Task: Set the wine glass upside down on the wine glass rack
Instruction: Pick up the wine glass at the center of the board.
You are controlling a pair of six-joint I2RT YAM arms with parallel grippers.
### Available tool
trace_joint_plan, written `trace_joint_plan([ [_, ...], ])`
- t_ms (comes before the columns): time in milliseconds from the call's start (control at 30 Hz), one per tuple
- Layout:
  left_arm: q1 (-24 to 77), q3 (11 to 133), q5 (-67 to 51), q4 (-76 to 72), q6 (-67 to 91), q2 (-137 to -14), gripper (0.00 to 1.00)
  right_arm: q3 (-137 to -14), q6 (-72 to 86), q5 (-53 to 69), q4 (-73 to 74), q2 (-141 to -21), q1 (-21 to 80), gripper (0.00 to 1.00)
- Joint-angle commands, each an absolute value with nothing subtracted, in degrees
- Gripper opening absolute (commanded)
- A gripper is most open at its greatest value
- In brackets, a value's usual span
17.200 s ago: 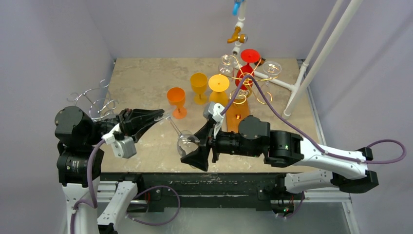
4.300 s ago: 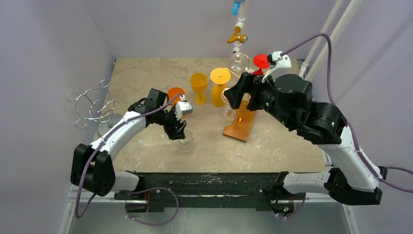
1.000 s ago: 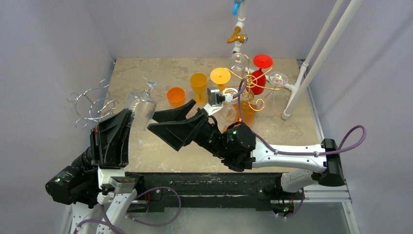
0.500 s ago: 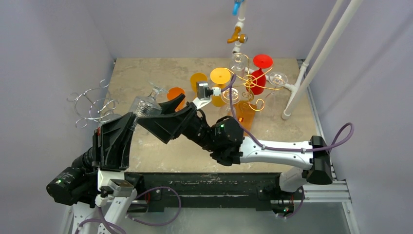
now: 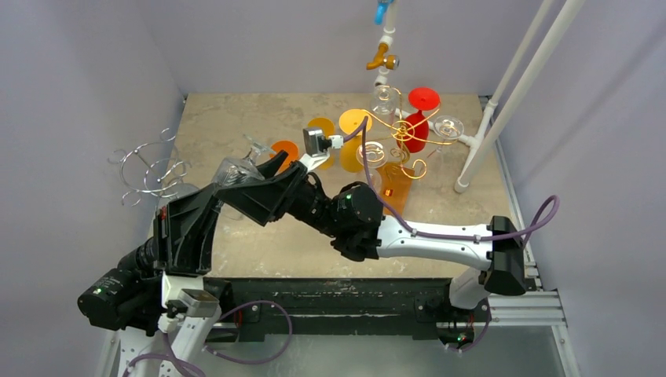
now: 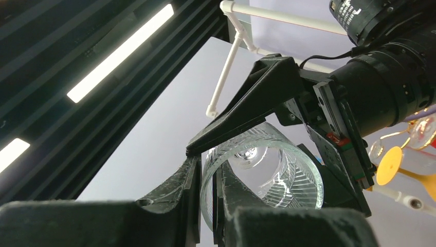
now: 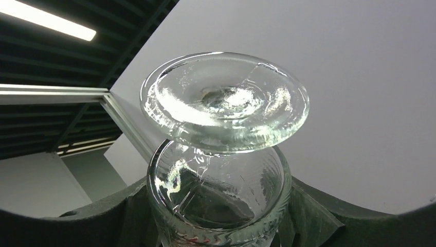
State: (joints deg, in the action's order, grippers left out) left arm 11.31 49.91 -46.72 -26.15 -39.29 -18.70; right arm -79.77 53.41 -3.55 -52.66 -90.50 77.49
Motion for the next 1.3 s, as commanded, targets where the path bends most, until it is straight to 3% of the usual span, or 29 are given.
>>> trace_joint_plan([
  [0, 10.81, 51.69, -48.11, -17.74, -45.91, -18.59, 0.10, -76.15, 54.07, -1.88, -54.33, -83.47, 76.52, 0.52],
  [100, 10.82, 56.70, -52.54, 2.50, -55.29, -19.62, 0.62, -73.71, 50.11, -3.41, -45.06, -77.73, 75.17, 0.44],
  [200, 10.81, 62.67, -57.92, 23.90, -69.28, -21.57, 0.91, -74.57, 43.82, -4.56, -29.76, -72.23, 73.84, 0.40],
  [233, 10.81, 64.40, -58.74, 30.26, -72.71, -22.33, 0.95, -75.07, 42.23, -4.71, -24.01, -70.73, 73.12, 0.39],
  [367, 10.81, 71.32, -60.05, 47.88, -77.57, -26.24, 0.99, -76.06, 35.80, -3.58, -5.63, -65.04, 70.13, 0.34],
  [533, 10.81, 78.32, -61.72, 57.07, -74.89, -31.46, 1.00, -81.99, 25.70, -0.68, 15.88, -63.67, 68.90, 0.31],
  [633, 10.81, 78.83, -62.00, 49.53, -66.31, -32.76, 0.99, -84.30, 20.60, 4.87, 24.89, -64.62, 68.97, 0.32],
  [767, 10.81, 73.38, -60.54, 23.57, -44.73, -32.46, 0.89, -86.92, 17.54, 10.36, 32.06, -67.94, 68.97, 0.33],
  [867, 10.72, 75.23, -61.52, 19.92, -42.10, -35.84, 0.82, -88.62, 16.29, 12.57, 33.56, -70.05, 68.99, 0.32],
  [1033, 10.17, 81.08, -68.38, 33.37, -44.10, -40.36, 0.82, -89.56, 16.65, 13.88, 30.78, -71.48, 69.08, 0.31],
  [1267, 6.86, 87.61, -72.62, 62.18, -65.64, -43.44, 0.90, -93.47, 16.41, 14.42, 29.68, -74.77, 69.04, 0.29],
])
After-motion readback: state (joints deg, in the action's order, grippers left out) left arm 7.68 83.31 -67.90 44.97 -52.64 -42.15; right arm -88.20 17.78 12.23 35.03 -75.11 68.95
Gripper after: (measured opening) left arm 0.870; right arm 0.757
